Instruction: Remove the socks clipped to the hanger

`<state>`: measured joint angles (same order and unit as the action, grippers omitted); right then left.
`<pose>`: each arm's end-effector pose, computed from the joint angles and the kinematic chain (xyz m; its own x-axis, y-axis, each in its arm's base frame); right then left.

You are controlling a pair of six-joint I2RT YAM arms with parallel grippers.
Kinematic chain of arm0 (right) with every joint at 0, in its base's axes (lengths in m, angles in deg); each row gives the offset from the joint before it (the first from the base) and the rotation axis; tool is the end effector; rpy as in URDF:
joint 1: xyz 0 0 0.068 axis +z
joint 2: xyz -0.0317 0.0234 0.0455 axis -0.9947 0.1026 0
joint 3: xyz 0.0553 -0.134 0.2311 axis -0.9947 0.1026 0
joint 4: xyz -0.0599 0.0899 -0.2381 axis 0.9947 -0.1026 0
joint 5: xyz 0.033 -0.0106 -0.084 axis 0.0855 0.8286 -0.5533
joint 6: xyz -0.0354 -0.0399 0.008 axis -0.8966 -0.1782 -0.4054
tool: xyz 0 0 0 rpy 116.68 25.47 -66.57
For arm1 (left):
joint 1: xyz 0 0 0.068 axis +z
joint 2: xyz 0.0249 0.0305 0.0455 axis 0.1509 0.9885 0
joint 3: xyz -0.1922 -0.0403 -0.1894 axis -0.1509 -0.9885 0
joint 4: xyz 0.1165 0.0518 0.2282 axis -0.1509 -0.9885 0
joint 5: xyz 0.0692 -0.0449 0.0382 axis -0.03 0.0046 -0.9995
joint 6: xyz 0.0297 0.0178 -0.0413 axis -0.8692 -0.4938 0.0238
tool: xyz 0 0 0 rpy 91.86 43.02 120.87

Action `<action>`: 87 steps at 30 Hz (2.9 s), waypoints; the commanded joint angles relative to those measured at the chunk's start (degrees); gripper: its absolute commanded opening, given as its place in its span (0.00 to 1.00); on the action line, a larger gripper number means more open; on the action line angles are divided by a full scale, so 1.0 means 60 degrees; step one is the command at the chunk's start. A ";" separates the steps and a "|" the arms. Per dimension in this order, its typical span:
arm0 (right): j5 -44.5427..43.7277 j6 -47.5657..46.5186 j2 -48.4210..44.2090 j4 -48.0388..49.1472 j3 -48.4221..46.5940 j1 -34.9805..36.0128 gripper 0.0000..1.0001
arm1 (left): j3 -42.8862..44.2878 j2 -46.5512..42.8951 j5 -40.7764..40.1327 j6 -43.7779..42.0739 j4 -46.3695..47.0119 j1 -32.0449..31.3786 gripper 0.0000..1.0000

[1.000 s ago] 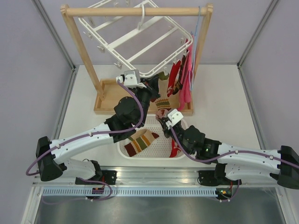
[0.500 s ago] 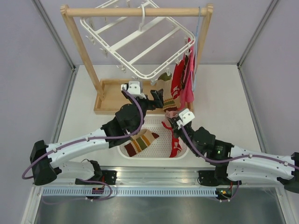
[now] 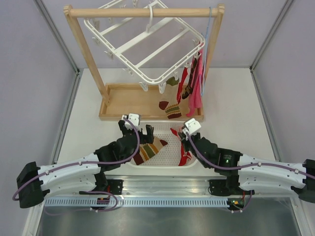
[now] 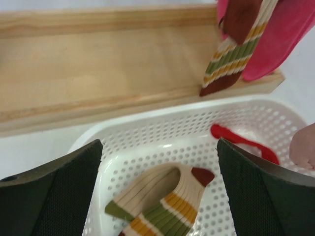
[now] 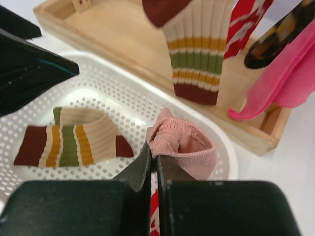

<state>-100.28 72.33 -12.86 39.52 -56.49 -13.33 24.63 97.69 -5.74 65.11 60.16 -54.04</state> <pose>0.0853 0.1762 0.2786 -0.1475 -0.1362 -0.9796 -0.5134 0.8572 -0.0418 0.1149 -0.1690 0.2597 -0.2183 -0.0932 -0.9714 0.2745 0.9494 -0.1527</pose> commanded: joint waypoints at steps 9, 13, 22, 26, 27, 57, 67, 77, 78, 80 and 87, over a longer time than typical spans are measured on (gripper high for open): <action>0.1629 0.1085 0.0809 0.0841 0.0215 0.0156 0.01 | -0.0946 -0.1640 -0.0722 0.2435 -0.2694 -0.0006 1.00; 0.1717 0.1245 0.1015 0.0592 -0.0005 0.0141 0.01 | -0.0844 -0.1583 -0.0853 0.2392 -0.2782 -0.0006 1.00; 0.1909 0.1685 0.0751 0.0036 -0.0093 0.0156 0.98 | -0.0038 -0.0381 -0.0957 0.2773 -0.3427 0.0184 1.00; 0.1221 0.1832 0.0590 -0.0375 -0.0137 0.0141 0.98 | -0.0008 -0.0381 -0.0503 0.2539 -0.2857 0.0404 1.00; 0.0857 0.1745 0.0532 -0.0361 -0.0166 0.0141 0.98 | -0.0037 -0.0395 -0.0241 0.2321 -0.2464 0.0477 1.00; 0.5072 0.2257 -0.2164 0.1603 0.1621 -0.4737 0.98 | 0.1501 0.4657 0.7729 0.0077 0.6986 0.3334 1.00; 0.5087 0.2227 -0.1989 0.1603 0.1811 -0.4883 0.98 | 0.0885 0.5902 0.7103 0.0516 0.9653 0.3319 1.00; 0.4999 0.2271 -0.2237 0.1471 0.1884 -0.4942 0.98 | 0.0871 0.6943 0.6881 0.0766 1.1059 0.3261 0.56; 0.4999 0.2257 -0.2266 0.1427 0.1870 -0.4942 0.98 | 0.0827 0.6929 0.6881 0.0766 1.1133 0.3232 0.51; 0.4940 0.2271 -0.2296 0.1281 0.1826 -0.4942 0.98 | 0.0827 0.6754 0.6910 0.0664 1.1061 0.3144 0.36; 0.4413 0.1833 -0.2311 0.0242 0.1212 -0.4942 0.98 | 0.0695 0.5348 0.5012 -0.1369 0.9803 0.1435 0.11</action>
<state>-71.43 84.84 -26.90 44.04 -45.74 -42.72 28.96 135.08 31.66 64.87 118.78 -39.92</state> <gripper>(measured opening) 0.982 0.123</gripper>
